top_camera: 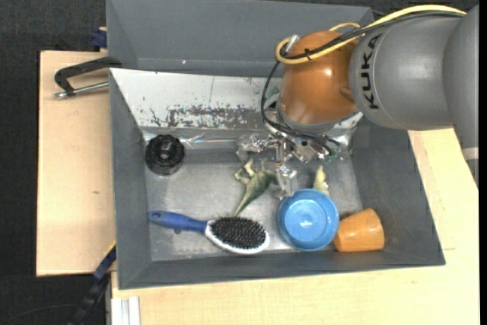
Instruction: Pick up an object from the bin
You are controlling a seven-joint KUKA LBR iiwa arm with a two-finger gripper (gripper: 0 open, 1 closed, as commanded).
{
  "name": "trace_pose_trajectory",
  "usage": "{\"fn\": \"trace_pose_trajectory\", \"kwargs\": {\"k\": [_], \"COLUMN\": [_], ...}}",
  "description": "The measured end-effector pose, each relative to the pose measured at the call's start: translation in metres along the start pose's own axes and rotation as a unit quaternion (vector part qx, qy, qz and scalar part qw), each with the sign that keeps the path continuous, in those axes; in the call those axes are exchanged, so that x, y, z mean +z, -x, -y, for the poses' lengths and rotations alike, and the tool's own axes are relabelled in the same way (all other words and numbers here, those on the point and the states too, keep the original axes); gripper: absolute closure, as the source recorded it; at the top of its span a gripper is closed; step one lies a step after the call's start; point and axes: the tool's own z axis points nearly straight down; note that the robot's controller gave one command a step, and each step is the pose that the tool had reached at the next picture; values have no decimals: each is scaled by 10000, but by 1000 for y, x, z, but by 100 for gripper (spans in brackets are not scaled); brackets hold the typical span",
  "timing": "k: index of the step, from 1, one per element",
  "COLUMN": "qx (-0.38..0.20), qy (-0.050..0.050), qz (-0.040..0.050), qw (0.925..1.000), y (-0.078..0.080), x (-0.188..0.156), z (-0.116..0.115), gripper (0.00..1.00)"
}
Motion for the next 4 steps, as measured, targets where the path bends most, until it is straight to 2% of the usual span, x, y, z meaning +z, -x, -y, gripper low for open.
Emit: {"fn": "trace_pose_trajectory", "kwargs": {"k": [1,2,4], "qx": [-932,-926,-899], "qy": [-8,-3,-7], "qz": [25,23,32], "qw": [9956,9957,9959], "y": [20,19,23], "x": [-1,-1,-11], "z": [-24,-23,-24], "gripper": [0,100,100]}}
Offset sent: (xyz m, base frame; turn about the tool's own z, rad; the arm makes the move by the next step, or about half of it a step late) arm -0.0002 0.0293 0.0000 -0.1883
